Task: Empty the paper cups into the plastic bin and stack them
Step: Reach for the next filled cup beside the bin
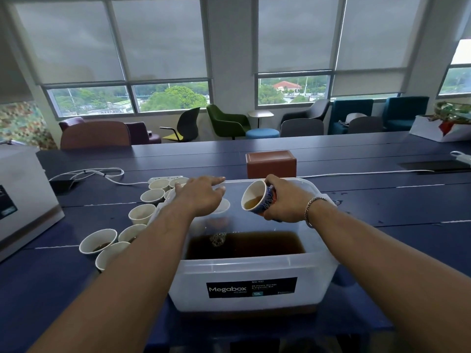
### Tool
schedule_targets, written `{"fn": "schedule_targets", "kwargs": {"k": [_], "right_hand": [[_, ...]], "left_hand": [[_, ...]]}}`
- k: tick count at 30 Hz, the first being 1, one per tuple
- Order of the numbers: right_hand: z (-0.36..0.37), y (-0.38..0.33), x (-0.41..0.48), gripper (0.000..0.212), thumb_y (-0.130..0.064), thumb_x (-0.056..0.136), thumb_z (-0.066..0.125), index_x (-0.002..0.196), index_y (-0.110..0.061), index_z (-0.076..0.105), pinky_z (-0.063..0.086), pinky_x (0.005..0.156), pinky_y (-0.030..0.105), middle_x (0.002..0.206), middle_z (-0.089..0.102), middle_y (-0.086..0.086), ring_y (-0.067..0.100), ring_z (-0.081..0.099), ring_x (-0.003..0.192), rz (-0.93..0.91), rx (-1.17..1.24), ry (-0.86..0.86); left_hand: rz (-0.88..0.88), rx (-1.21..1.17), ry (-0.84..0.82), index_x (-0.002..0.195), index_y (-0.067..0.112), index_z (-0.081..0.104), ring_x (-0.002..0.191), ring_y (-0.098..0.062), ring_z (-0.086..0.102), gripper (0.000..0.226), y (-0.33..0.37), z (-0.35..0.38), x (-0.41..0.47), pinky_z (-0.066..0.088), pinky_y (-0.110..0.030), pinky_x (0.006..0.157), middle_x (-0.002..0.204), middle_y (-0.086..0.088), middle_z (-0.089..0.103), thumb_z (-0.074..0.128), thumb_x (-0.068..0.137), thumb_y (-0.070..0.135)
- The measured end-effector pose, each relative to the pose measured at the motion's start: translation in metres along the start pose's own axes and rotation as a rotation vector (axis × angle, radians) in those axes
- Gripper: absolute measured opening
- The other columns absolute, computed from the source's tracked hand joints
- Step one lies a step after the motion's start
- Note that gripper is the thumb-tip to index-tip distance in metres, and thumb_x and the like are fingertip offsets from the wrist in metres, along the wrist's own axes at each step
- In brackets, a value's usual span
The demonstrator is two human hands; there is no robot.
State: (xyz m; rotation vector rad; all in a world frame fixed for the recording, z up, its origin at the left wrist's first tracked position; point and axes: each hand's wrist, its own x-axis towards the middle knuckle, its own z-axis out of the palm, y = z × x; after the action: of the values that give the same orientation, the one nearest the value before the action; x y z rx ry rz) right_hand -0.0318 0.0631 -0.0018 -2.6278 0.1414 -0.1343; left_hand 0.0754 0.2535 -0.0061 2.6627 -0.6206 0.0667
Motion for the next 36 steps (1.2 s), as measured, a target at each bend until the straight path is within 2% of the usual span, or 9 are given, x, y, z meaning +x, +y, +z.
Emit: {"fn": "schedule_targets", "kwargs": {"k": [4,9,12,17,20,27,36], "right_hand": [[0.0004,-0.0020,-0.0018,0.065,-0.026,0.074,0.080,0.128,-0.023,0.043,0.038,0.071,0.026,0.105,0.053,-0.006,0.017,0.050,0.090,0.010,-0.127,0.006],[0.0000,-0.0001,-0.0011,0.062,-0.028,0.072,0.079,0.123,-0.025,0.044,0.037,0.072,0.028,0.108,0.060,-0.002,0.019,0.051,0.088,0.013,-0.165,0.045],[0.0005,0.0022,0.0004,0.060,-0.029,0.071,0.079,0.120,-0.027,0.044,0.039,0.071,0.029,0.103,0.061,-0.002,0.020,0.052,0.085,0.006,-0.203,0.088],[0.0002,0.0039,0.0028,0.061,-0.033,0.070,0.080,0.118,-0.028,0.042,0.052,0.079,0.036,0.105,0.061,-0.003,0.019,0.057,0.087,-0.020,-0.168,0.134],[0.0004,0.0033,0.0033,0.060,-0.038,0.069,0.079,0.114,-0.030,0.040,0.055,0.081,0.043,0.106,0.061,-0.002,0.020,0.057,0.089,-0.038,-0.159,0.179],[0.0021,0.0022,0.0036,0.062,-0.044,0.069,0.078,0.116,-0.029,0.040,0.056,0.082,0.046,0.108,0.062,-0.001,0.021,0.059,0.092,-0.055,-0.177,0.228],[0.0017,0.0029,0.0029,0.070,-0.043,0.071,0.078,0.127,-0.027,0.039,0.055,0.087,0.047,0.121,0.060,0.003,0.022,0.057,0.102,-0.059,-0.205,0.289]], "left_hand": [[0.003,0.011,0.005,0.140,0.044,0.047,0.144,-0.027,0.031,0.039,0.0017,-0.0011,-0.0028,0.018,-0.062,0.116,0.156,0.005,0.039,0.041,0.102,0.047],[0.002,0.015,0.000,0.141,0.044,0.046,0.145,-0.027,0.030,0.040,0.0024,-0.0009,-0.0036,0.015,-0.063,0.116,0.156,0.005,0.038,0.041,0.102,0.047],[0.005,0.026,-0.002,0.142,0.043,0.045,0.146,-0.026,0.028,0.041,0.0038,-0.0021,-0.0057,0.011,-0.063,0.117,0.157,0.005,0.036,0.041,0.102,0.047],[0.018,0.060,-0.024,0.145,0.043,0.040,0.149,-0.026,0.021,0.044,0.0063,-0.0040,-0.0104,0.007,-0.064,0.117,0.160,0.006,0.030,0.041,0.102,0.047],[0.018,0.071,-0.039,0.146,0.043,0.037,0.150,-0.025,0.018,0.046,0.0063,-0.0035,-0.0099,0.002,-0.065,0.117,0.161,0.006,0.028,0.043,0.101,0.045],[0.013,0.075,-0.042,0.147,0.043,0.036,0.150,-0.024,0.017,0.048,0.0055,-0.0023,-0.0091,0.001,-0.065,0.115,0.161,0.007,0.026,0.046,0.100,0.045],[0.007,0.083,-0.046,0.148,0.043,0.035,0.151,-0.025,0.016,0.051,0.0072,-0.0012,-0.0081,0.000,-0.067,0.115,0.162,0.007,0.025,0.049,0.099,0.045]]}}
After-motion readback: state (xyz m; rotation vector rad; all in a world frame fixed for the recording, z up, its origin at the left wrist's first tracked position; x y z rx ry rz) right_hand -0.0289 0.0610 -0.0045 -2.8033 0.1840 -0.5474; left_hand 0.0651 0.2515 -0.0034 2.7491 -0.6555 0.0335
